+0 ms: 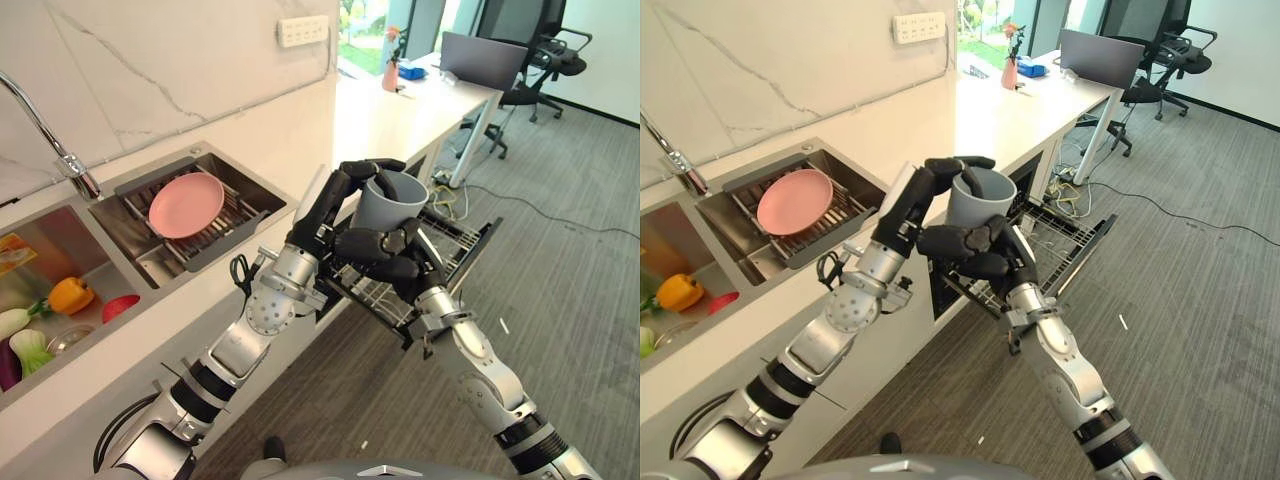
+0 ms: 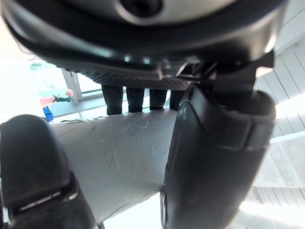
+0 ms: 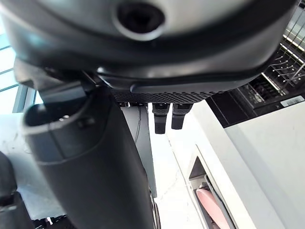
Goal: Place the dishes in the dishwasher.
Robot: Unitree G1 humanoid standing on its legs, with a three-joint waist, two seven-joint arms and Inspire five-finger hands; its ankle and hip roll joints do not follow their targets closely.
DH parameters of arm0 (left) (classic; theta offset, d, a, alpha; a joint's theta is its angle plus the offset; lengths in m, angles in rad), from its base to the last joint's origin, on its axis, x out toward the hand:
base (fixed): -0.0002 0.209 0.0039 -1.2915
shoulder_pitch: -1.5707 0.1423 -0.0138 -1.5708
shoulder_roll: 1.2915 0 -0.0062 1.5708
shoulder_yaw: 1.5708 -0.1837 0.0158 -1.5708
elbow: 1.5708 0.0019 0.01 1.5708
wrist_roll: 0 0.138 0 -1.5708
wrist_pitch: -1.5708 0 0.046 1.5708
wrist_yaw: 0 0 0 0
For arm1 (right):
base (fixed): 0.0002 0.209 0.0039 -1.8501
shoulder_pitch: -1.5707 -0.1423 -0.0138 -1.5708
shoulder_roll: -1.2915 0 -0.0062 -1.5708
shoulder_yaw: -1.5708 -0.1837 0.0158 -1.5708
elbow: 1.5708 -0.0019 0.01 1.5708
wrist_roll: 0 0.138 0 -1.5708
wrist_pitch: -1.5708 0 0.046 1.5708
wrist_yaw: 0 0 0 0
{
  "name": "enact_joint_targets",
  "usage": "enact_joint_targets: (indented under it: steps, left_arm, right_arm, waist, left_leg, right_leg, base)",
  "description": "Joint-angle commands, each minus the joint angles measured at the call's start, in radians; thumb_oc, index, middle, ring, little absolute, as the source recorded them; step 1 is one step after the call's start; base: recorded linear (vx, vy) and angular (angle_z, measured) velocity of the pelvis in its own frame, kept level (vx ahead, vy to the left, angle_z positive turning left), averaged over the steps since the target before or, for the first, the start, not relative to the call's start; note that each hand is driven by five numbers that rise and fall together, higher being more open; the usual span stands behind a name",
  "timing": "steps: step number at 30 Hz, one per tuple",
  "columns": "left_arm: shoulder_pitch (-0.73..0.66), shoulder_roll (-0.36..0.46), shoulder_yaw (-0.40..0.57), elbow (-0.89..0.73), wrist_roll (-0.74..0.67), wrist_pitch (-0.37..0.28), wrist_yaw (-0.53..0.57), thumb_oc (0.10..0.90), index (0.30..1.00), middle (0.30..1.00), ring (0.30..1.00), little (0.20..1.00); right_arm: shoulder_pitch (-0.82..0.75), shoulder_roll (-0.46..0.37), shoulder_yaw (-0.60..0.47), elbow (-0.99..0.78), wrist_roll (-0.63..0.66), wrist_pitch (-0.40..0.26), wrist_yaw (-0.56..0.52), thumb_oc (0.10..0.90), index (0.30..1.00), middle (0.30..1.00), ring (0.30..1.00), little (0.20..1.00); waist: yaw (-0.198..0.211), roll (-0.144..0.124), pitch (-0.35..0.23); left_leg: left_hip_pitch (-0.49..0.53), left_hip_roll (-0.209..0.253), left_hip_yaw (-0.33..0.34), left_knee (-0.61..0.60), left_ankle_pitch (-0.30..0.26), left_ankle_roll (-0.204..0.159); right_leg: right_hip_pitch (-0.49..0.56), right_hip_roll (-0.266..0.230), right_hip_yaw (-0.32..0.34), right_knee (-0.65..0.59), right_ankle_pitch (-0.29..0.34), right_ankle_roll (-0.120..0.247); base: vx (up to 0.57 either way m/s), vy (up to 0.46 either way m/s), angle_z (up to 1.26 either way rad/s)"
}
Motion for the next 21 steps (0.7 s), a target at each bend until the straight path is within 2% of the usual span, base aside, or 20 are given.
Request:
enact_joint_targets:
  steps: [1,8,18,19,21]
  left_arm:
    - [-0.071,-0.047,-0.134,-0.003,-0.035,-0.062,-0.093,0.4,0.3,0.3,0.3,0.3]
    - [-0.054,-0.04,-0.125,0.002,-0.048,-0.061,-0.086,0.4,0.3,0.3,0.3,0.3]
    - [-0.021,-0.028,-0.096,-0.003,-0.067,-0.067,-0.075,0.4,0.3,0.3,0.3,0.3]
    - [-0.018,-0.027,-0.094,-0.001,-0.072,-0.066,-0.076,0.685,0.728,0.728,0.728,0.728]
    - [-0.018,-0.027,-0.094,-0.001,-0.072,-0.066,-0.076,0.685,0.728,0.728,0.728,0.728]
  right_arm:
    - [-0.271,0.061,-0.087,-0.032,0.044,-0.126,-0.031,0.4,0.3,0.3,0.3,0.3]
    - [-0.262,0.103,-0.123,-0.034,0.024,-0.155,-0.075,0.4,0.3,0.3,0.3,0.3]
    - [-0.235,0.107,-0.179,-0.041,-0.059,-0.179,-0.116,0.4,0.3,0.3,0.3,0.3]
    - [-0.232,0.104,-0.184,-0.04,-0.068,-0.178,-0.12,0.4,0.3,0.3,0.3,0.3]
    - [-0.232,0.104,-0.184,-0.04,-0.068,-0.178,-0.12,0.4,0.3,0.3,0.3,0.3]
  waist:
    - [0.029,0.004,-0.054]
    - [0.031,0.009,-0.054]
    - [0.032,0.01,-0.053]
    - [0.032,0.011,-0.052]
    - [0.032,0.011,-0.052]
  left_leg:
    - [0.109,0.059,-0.016,0.009,-0.109,-0.05]
    - [0.112,0.06,-0.014,0.009,-0.11,-0.047]
    - [0.114,0.058,-0.018,0.009,-0.111,-0.046]
    - [0.114,0.059,-0.017,0.009,-0.112,-0.046]
    - [0.114,0.059,-0.017,0.009,-0.112,-0.046]
  right_leg:
    - [-0.032,-0.017,-0.02,0.022,0.028,0.062]
    - [-0.033,-0.018,-0.018,0.023,0.027,0.063]
    - [-0.031,-0.017,-0.023,0.023,0.025,0.062]
    - [-0.03,-0.017,-0.024,0.023,0.025,0.062]
    - [-0.03,-0.017,-0.024,0.023,0.025,0.062]
  base:
    - [0.0,0.0,0.0]
    - [0.0,0.0,0.0]
    - [0.0,0.0,0.0]
    - [0.0,0.0,0.0]
    - [0.0,0.0,0.0]
